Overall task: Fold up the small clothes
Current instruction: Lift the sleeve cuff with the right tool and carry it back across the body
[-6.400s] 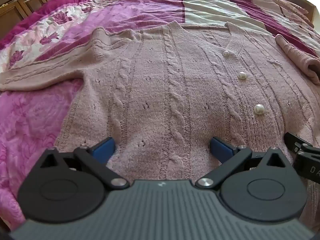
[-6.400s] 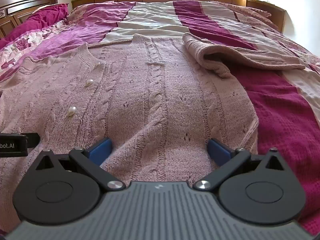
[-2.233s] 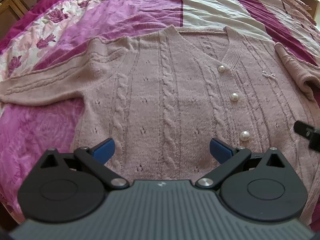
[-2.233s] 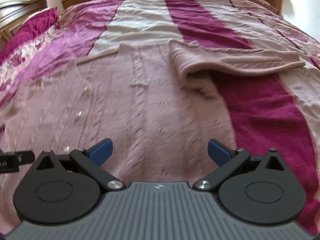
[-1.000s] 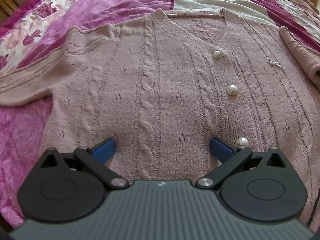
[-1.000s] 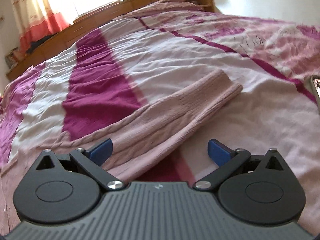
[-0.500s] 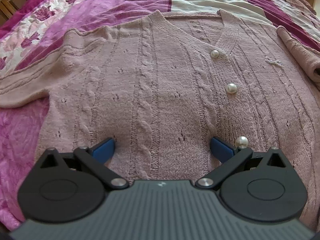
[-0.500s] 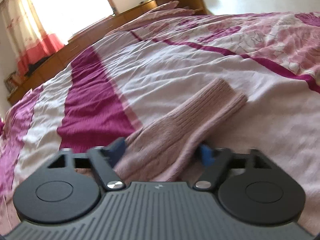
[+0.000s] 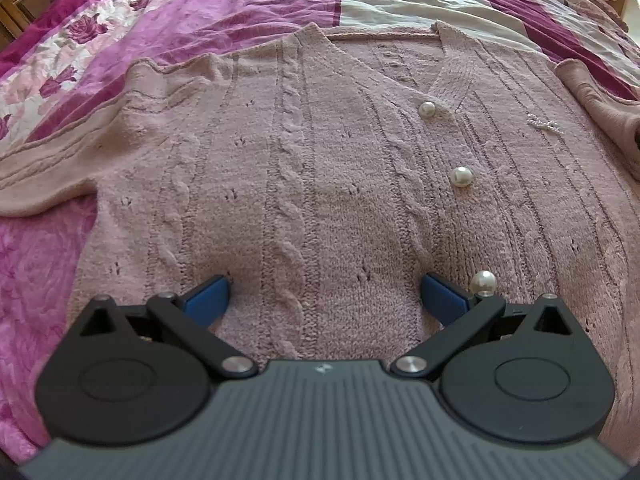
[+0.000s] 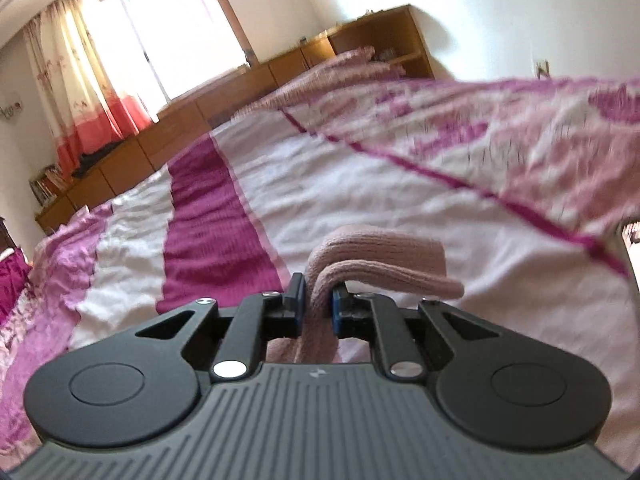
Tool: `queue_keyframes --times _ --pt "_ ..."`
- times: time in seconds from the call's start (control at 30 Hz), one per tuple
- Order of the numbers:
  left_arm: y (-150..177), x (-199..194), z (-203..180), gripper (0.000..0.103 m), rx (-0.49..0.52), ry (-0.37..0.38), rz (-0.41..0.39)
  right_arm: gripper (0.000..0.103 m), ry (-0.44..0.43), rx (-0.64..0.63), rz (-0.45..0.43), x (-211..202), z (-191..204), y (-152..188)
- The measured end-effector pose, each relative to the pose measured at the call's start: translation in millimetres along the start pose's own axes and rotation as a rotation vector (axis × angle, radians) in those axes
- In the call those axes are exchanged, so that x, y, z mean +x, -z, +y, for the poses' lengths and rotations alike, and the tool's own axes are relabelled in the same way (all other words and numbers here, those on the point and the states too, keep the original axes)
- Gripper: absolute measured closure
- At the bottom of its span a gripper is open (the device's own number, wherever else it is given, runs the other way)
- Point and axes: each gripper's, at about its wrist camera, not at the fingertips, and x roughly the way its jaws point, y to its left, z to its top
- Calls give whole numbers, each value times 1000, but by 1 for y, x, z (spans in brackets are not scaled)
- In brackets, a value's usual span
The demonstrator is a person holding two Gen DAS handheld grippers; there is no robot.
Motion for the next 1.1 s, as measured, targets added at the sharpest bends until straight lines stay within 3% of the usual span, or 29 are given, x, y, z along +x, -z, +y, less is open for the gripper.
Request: queue_keyframes --times 0.37,0.53,0.8,1.1 --pt "-3 -10 10 0 -1 32 0 89 -89 -17 -97 -60 42 -47" --pt "-4 -23 23 0 -11 -6 -28 89 -162 -19 -95 -83 78 -55" --pt "-12 -50 56 0 -24 -92 -100 89 -294 -44 -60 -113 150 -43" --pt "-13 -71 99 0 -103 -130 -140 89 -398 -82 -7 -130 232 -10"
